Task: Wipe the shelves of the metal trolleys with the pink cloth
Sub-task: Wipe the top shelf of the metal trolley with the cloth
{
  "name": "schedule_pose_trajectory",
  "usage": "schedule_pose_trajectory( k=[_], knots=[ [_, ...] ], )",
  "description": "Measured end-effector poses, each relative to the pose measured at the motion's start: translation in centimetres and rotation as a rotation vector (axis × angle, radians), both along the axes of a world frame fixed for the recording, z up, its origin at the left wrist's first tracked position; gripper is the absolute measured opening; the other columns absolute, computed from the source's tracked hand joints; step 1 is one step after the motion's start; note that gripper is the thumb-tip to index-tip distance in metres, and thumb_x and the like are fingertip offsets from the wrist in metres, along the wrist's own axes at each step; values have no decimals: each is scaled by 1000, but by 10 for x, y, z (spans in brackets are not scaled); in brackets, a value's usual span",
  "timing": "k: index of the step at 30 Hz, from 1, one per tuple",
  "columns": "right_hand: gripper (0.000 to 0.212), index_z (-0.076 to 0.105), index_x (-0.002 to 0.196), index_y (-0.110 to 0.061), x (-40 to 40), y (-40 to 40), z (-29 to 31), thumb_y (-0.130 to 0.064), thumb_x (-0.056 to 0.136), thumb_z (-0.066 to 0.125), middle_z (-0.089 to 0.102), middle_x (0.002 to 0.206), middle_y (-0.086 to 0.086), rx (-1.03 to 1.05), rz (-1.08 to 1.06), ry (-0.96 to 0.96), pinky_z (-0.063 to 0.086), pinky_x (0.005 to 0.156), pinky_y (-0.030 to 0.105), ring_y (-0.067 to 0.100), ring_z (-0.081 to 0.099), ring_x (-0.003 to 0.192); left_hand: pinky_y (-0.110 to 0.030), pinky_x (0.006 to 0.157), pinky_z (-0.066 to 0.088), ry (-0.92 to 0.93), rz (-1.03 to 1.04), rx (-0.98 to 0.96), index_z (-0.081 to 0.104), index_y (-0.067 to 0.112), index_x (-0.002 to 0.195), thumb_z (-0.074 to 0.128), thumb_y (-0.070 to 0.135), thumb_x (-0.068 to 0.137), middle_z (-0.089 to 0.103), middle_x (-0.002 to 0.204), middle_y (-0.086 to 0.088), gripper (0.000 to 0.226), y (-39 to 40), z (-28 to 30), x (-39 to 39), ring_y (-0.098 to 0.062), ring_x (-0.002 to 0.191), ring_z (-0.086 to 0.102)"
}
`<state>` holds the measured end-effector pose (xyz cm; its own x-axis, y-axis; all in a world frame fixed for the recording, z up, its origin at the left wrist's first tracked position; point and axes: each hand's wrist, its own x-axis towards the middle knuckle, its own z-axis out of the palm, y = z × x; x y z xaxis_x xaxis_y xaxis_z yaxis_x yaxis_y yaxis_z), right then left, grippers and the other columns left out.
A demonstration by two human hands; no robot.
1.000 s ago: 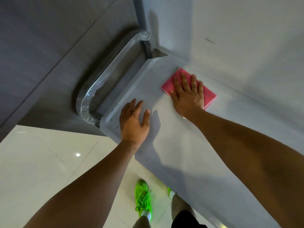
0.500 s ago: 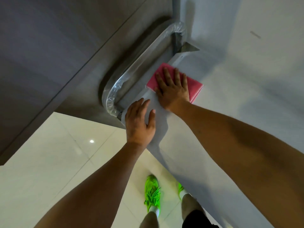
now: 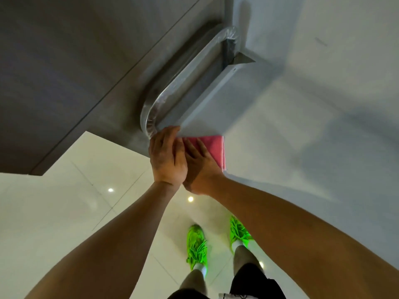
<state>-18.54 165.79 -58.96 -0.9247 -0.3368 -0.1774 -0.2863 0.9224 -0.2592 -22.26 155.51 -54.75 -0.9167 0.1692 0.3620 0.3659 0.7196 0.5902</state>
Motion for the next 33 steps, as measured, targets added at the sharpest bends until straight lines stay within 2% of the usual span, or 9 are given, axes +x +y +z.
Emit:
schedule_pose_trajectory(
  k=[5, 12, 18, 21, 24, 26, 28, 30, 33],
  knots=[
    [57, 28, 159, -38, 54, 23, 0, -55, 105, 29, 19, 170, -2, 5, 13, -5, -12, 124, 53, 34, 2, 158, -52, 93, 52, -43, -27, 64, 66, 7, 122, 44, 24, 101, 66, 120, -15, 35, 16, 6, 7, -32, 113, 59],
    [57, 36, 157, -35, 100, 33, 4, -53, 103, 30, 34, 165, 3, 41, -72, 2, 2, 125, 59, 39, 15, 156, -52, 96, 50, -150, -178, -2, 64, 8, 127, 40, 32, 101, 68, 123, -11, 42, 38, 15, 25, -29, 117, 60],
    [60, 17, 161, -39, 148, 35, -3, -48, 105, 35, 20, 170, -1, 120, -197, 11, 1, 125, 57, 35, 8, 157, -46, 102, 46, -159, -303, -48, 63, 7, 130, 38, 35, 102, 64, 129, -13, 47, 53, 15, 44, -29, 121, 54],
    [65, 19, 161, -39, 172, 36, -4, -38, 102, 45, 19, 170, -1, 155, -264, 20, 1, 126, 56, 35, 13, 157, -48, 103, 46, -165, -356, -40, 63, 8, 130, 41, 34, 102, 63, 130, -13, 43, 61, 18, 58, -29, 122, 53],
    [73, 18, 161, -39, 196, 36, -4, -26, 94, 44, 9, 171, -4, 229, -307, 11, -5, 124, 55, 35, 10, 157, -48, 104, 45, -175, -417, -35, 63, 10, 130, 37, 38, 101, 62, 130, -11, 48, 69, 22, 71, -28, 123, 51],
    [73, 23, 160, -38, 216, 38, -4, -22, 91, 39, 5, 169, -6, 293, -334, 25, 1, 125, 56, 35, 13, 156, -47, 104, 44, -170, -479, -30, 63, 11, 129, 36, 39, 101, 62, 130, -10, 48, 74, 22, 80, -27, 123, 51],
    [68, 34, 158, -36, 236, 42, -3, -21, 92, 35, 17, 169, -5, 343, -354, 60, 15, 125, 57, 36, 22, 154, -45, 103, 43, -160, -529, -23, 63, 10, 128, 38, 38, 101, 63, 128, -10, 47, 78, 21, 89, -27, 121, 51],
    [65, 42, 155, -34, 259, 46, -2, -19, 91, 42, 27, 167, -3, 364, -388, 82, 28, 120, 59, 36, 30, 151, -44, 102, 44, -140, -577, -15, 64, 9, 127, 39, 36, 102, 64, 126, -10, 45, 80, 20, 101, -26, 119, 52],
    [69, 43, 155, -35, 293, 54, -1, -17, 90, 59, 26, 167, -3, 381, -435, 61, 32, 117, 59, 36, 31, 151, -41, 101, 45, -154, -620, -7, 64, 10, 127, 38, 40, 103, 64, 126, -8, 47, 85, 20, 123, -23, 119, 52]
  ],
)
